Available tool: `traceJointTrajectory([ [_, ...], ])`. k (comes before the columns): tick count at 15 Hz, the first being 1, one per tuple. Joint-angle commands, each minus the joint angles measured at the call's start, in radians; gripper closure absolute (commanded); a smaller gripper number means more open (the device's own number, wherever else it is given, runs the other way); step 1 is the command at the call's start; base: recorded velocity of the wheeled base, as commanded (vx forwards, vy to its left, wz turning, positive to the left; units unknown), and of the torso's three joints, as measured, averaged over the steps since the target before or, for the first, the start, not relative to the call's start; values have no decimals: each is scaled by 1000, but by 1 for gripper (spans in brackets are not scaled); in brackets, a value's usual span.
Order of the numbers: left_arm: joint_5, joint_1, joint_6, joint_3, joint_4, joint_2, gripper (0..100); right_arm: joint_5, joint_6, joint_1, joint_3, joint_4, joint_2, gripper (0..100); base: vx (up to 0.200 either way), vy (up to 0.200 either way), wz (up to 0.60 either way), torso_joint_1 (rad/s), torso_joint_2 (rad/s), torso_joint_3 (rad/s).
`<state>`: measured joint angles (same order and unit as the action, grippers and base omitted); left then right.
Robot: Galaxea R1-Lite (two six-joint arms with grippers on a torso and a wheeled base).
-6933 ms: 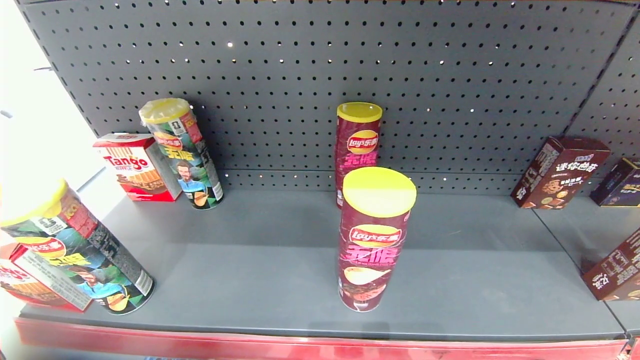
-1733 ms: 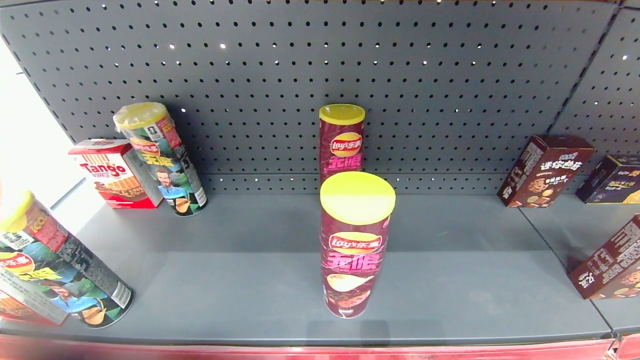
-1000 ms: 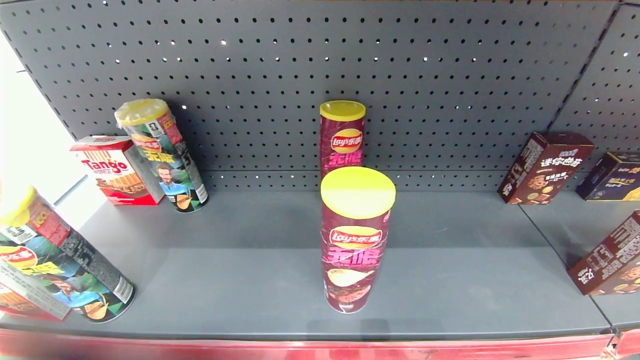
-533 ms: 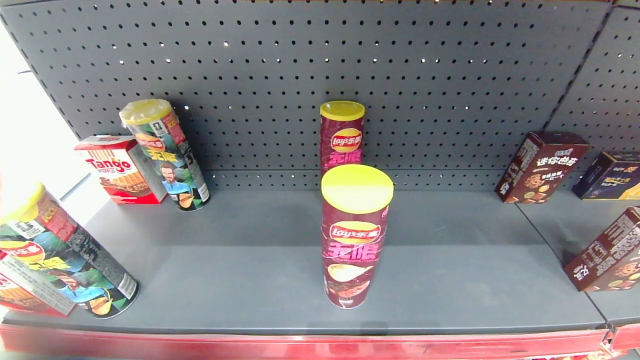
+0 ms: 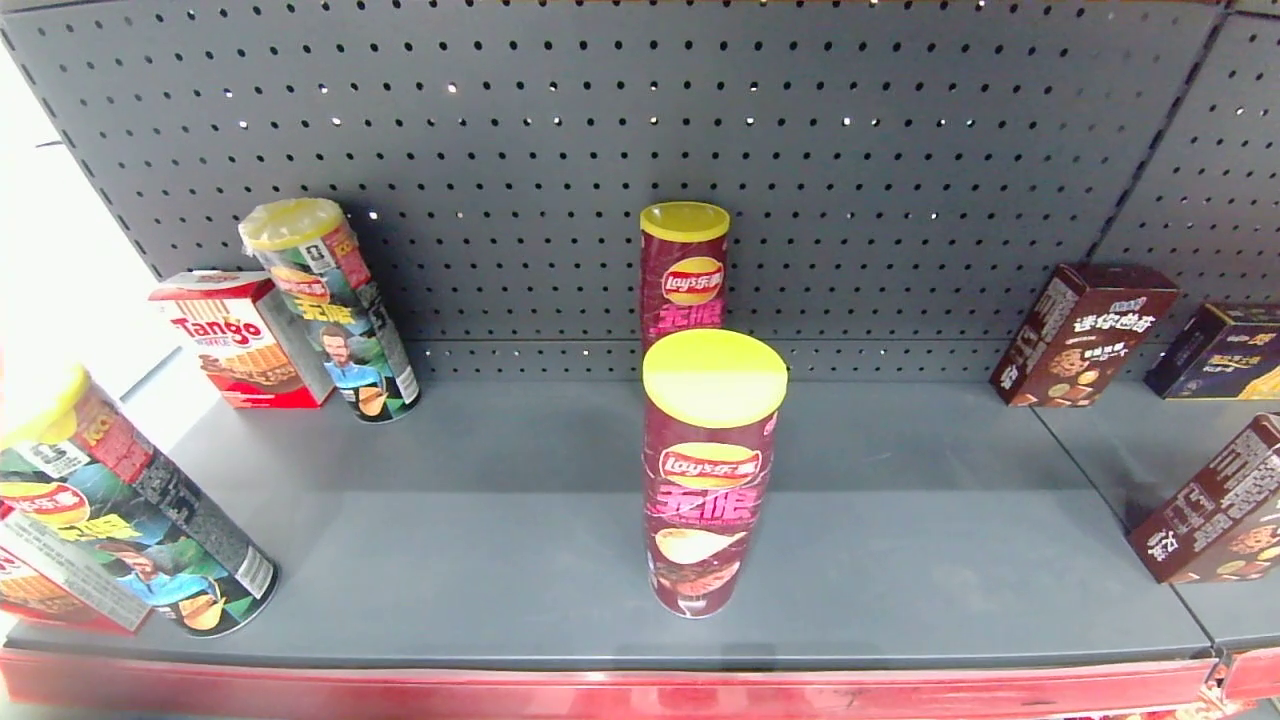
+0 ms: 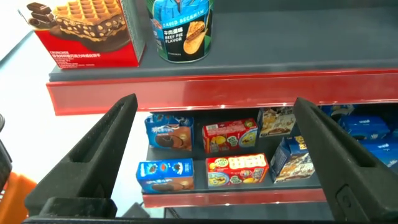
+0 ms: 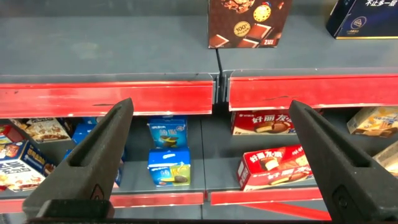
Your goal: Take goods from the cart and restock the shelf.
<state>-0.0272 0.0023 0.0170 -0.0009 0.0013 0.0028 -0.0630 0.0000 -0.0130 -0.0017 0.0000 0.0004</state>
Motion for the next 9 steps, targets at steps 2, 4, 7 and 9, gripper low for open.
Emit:
traceJointTrajectory([
  [2, 0, 1, 0, 1, 0, 0, 0, 0, 0, -1, 0, 0, 0, 0, 0, 0, 0, 0, 0, 0],
  [4, 1, 1, -2, 1, 0, 0, 0, 0, 0, -1, 0, 0, 0, 0, 0, 0, 0, 0, 0, 0],
  [7, 1, 1, -2, 1, 0, 0, 0, 0, 0, -1, 0, 0, 0, 0, 0, 0, 0, 0, 0, 0],
  [9, 1, 1, -2, 1, 0, 0, 0, 0, 0, -1, 0, 0, 0, 0, 0, 0, 0, 0, 0, 0],
])
